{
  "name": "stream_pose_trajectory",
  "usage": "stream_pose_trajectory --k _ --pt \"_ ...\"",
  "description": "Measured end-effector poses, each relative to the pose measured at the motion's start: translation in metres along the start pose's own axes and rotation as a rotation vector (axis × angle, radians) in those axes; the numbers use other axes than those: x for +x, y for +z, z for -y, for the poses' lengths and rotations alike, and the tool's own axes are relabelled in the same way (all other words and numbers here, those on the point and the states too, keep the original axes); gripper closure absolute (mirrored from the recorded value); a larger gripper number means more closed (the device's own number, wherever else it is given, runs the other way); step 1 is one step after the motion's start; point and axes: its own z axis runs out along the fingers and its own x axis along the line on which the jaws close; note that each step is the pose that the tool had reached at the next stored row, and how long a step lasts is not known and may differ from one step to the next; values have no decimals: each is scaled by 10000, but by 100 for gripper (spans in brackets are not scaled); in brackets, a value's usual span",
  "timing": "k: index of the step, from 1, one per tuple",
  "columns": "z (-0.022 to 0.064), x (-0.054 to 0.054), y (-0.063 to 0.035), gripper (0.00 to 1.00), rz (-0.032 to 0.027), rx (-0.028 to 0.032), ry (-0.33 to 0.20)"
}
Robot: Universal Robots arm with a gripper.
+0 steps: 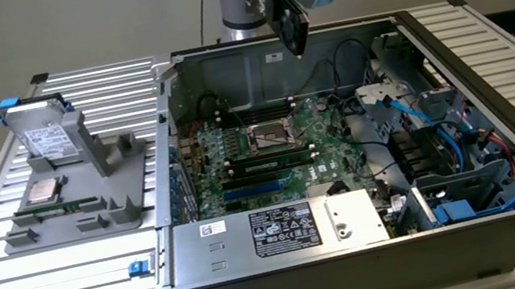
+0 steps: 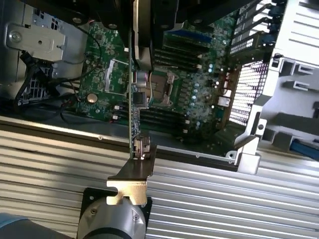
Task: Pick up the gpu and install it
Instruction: 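Insert the gpu into the slot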
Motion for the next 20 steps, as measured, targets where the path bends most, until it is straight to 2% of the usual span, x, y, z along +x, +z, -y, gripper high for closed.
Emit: stream_pose_trajectory --k 3,7,9,13,20 --pt "1 0 7 73 -34 -122 -505" --pt "1 0 8 73 -82 -145 -1217" --pt "1 -1 9 73 -68 -113 -1570" --pt "1 -1 9 73 0 -25 -2284" --pt "1 0 12 73 -72 64 -3552"
